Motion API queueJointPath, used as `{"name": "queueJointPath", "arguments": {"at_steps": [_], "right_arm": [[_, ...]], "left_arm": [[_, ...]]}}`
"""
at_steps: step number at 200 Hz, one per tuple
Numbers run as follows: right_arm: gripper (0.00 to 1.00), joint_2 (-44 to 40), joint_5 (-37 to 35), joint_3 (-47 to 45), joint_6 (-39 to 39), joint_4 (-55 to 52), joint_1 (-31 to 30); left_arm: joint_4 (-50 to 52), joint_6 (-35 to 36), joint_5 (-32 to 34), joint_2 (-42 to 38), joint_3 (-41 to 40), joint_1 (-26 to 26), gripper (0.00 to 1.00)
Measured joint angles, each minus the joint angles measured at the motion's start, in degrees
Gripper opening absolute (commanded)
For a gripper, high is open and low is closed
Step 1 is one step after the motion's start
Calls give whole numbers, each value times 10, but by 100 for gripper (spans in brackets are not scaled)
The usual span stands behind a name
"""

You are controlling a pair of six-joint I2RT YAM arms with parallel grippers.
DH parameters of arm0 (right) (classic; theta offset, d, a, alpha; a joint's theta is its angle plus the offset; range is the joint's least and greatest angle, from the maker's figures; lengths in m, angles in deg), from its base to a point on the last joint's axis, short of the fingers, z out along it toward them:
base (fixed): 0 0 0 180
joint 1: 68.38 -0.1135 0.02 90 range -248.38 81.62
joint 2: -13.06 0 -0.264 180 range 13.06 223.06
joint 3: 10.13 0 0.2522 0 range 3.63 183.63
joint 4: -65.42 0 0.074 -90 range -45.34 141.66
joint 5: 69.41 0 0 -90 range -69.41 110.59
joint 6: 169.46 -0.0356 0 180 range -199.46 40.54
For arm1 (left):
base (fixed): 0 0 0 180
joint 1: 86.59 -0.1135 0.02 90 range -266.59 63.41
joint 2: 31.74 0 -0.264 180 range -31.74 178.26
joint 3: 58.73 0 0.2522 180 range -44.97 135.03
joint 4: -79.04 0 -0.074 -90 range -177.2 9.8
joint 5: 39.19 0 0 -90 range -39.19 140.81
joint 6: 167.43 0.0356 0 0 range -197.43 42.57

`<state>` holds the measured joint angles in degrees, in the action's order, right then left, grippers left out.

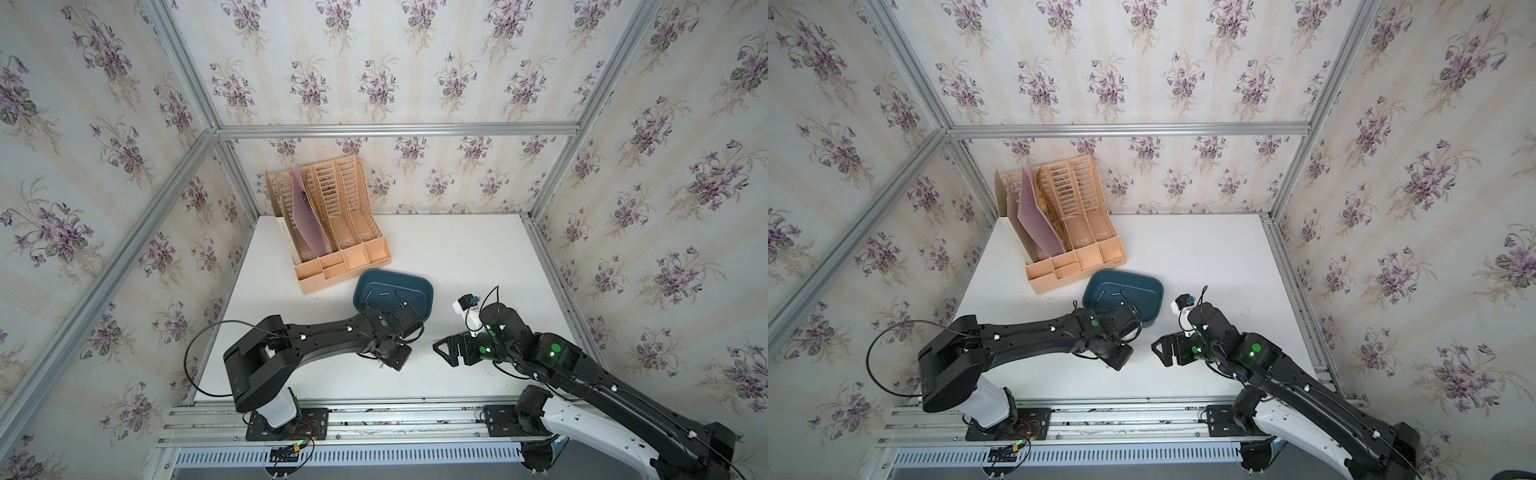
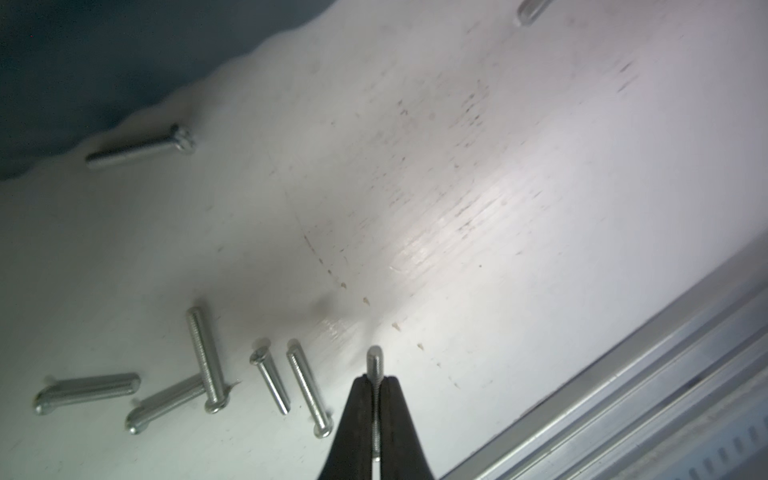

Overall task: Put the screws on the desktop into the storage box
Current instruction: Pick up the screw from the center of the board, then place the screw in the storage box.

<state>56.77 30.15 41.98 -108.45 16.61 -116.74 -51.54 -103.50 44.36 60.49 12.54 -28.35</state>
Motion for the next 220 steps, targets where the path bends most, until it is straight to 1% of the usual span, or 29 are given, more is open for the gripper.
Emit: {"name": "queueJointPath", "arguments": {"at_steps": [37,96,117,140,165,190,208,220], "right_arm": [[100,-7,-8,-1,0,2,0],[99,11,-18,-2,-2,27,0],[98,22,-22,-3,-4,37,0],[98,32,-22,-5,-4,47,0],[98,39,-23,-4,-4,54,0],[99,41,-27,-5,-4,55,0],[99,41,-29,-5,-4,54,0],[99,44,-31,-4,-4,54,0]], "left_arm": [[25,3,1,-25,35,-17,3],[50,35,13,-33,100,-78,4],[52,47,15,-23,125,-95,5],[51,61,12,-7,150,-115,7],[49,73,9,19,181,-141,8],[48,88,1,50,209,-153,9],[45,94,-6,71,223,-160,14],[44,97,-10,82,229,-165,21]]}}
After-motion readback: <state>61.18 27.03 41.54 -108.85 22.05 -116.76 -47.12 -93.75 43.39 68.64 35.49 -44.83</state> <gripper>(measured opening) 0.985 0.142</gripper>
